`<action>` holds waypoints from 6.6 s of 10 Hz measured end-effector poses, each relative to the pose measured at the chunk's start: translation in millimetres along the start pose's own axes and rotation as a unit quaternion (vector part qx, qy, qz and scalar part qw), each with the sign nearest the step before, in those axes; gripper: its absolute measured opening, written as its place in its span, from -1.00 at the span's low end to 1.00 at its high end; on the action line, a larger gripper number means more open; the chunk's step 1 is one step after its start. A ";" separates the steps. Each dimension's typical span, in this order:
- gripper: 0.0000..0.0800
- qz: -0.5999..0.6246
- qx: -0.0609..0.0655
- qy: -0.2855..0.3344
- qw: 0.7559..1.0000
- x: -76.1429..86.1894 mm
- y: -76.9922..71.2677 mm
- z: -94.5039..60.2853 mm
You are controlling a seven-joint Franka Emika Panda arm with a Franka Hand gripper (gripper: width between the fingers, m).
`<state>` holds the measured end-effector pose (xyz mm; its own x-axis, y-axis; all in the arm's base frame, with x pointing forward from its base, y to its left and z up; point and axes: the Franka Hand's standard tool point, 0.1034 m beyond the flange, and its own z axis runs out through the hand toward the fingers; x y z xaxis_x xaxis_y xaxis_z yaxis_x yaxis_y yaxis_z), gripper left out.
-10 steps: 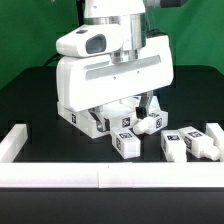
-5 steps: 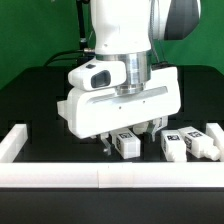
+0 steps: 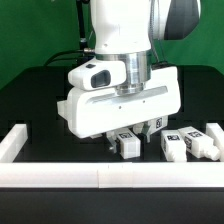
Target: Assemble one leg
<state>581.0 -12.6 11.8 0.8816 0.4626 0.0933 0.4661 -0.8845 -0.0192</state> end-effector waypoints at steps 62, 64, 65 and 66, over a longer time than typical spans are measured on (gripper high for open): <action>-0.29 0.233 0.010 -0.031 0.972 23.3 -99.1 -74.7; -0.29 0.237 0.004 -0.018 0.971 -15.7 -122.4 -81.1; -0.29 0.254 0.001 -0.016 0.967 -38.2 -140.4 -78.3; -0.29 0.261 0.000 -0.017 0.965 -53.3 -160.1 -73.5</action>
Offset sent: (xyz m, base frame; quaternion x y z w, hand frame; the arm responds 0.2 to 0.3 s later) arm 0.0189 -0.0454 0.0371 0.0174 -0.0266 -0.0745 0.9967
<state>454.0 99.9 83.1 0.9983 -0.0440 0.0373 -0.0420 -0.9976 -0.0544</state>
